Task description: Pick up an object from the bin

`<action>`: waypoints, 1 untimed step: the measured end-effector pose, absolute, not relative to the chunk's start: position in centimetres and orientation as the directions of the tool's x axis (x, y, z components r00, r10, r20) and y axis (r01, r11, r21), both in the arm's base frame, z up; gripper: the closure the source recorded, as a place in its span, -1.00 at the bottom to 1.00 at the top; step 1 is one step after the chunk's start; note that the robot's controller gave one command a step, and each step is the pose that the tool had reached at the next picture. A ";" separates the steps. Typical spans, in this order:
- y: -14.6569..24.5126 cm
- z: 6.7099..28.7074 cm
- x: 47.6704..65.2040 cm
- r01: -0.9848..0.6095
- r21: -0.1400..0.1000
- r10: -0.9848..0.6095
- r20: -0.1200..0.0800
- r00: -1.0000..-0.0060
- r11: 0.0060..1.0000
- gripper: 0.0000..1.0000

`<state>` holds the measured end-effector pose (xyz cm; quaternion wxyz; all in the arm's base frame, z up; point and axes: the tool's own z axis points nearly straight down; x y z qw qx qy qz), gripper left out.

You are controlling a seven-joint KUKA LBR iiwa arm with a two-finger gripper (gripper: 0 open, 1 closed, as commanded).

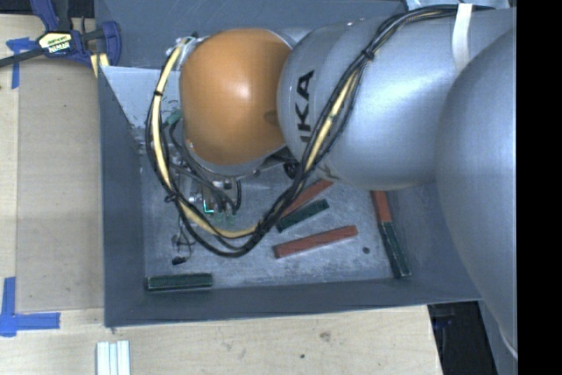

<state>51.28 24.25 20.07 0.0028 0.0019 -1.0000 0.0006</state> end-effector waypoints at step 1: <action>24.1 20.5 51.5 0.000 0.001 0.000 -0.002 -1.000 1.000 -1.00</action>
Offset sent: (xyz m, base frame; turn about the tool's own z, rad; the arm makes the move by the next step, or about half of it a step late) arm 0.0317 -0.1059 -0.0657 0.0082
